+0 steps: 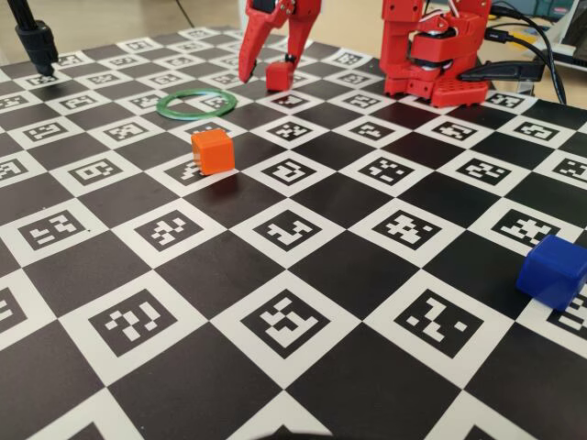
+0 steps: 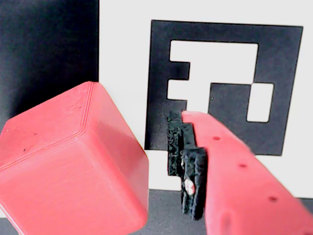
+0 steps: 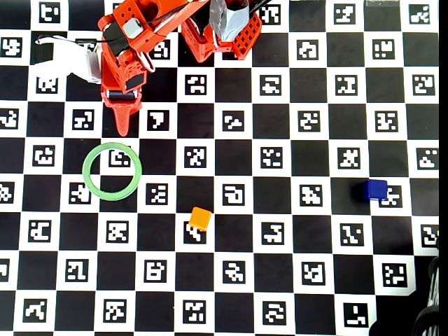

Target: Grab the red cube then put it in the green circle then put the blue cube on top and finally the orange cube on top

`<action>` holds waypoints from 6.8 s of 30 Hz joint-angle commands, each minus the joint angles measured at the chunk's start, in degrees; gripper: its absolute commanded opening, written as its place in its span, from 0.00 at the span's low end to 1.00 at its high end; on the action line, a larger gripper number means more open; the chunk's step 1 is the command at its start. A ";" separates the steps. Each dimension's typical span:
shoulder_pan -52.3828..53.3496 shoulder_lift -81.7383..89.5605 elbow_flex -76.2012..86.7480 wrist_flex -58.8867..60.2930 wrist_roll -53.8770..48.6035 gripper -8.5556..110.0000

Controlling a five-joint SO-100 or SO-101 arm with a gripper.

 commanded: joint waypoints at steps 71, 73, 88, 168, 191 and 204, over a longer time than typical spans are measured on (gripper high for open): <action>-3.69 0.26 1.23 -1.85 -27.07 0.45; -3.69 0.26 1.23 -1.85 -27.16 0.43; -3.78 0.18 1.32 -1.49 -27.95 0.06; -21.36 -28.65 -66.36 36.04 24.43 0.05; -19.69 -32.52 -53.00 19.69 20.30 0.05; -19.16 -33.84 -46.85 11.51 19.25 0.05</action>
